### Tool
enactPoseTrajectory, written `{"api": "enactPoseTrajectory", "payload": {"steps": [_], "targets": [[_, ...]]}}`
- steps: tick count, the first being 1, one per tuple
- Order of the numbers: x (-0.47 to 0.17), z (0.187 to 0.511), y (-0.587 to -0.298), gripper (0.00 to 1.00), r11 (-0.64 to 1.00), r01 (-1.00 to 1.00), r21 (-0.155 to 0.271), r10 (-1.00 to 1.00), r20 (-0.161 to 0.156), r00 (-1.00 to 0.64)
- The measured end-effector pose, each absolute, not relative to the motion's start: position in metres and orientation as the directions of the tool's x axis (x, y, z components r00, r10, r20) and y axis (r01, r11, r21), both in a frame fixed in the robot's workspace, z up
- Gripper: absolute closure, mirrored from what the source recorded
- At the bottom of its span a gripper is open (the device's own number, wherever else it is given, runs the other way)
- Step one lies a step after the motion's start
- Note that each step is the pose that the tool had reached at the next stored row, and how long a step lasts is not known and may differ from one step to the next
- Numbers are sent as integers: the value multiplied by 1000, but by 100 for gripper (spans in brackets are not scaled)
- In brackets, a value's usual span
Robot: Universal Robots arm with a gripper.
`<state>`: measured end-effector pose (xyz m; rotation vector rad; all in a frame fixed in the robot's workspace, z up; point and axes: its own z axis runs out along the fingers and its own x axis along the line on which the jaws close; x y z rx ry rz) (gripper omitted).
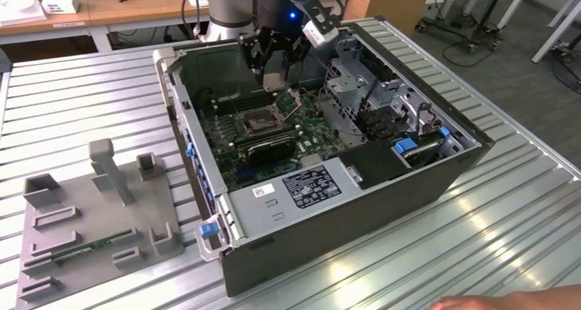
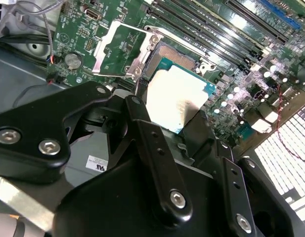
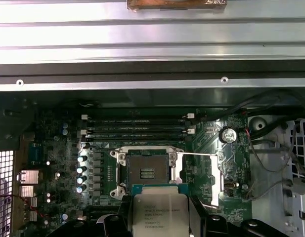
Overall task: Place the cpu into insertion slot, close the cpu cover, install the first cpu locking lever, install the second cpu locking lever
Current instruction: 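Place the cpu into insertion slot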
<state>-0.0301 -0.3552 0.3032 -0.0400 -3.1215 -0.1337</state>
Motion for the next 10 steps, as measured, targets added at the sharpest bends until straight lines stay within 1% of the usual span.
{"api": "enactPoseTrajectory", "payload": {"steps": [10], "targets": [[-34, 287, -355, 46, 996, 23, 89, 23, 9, -1000]]}}
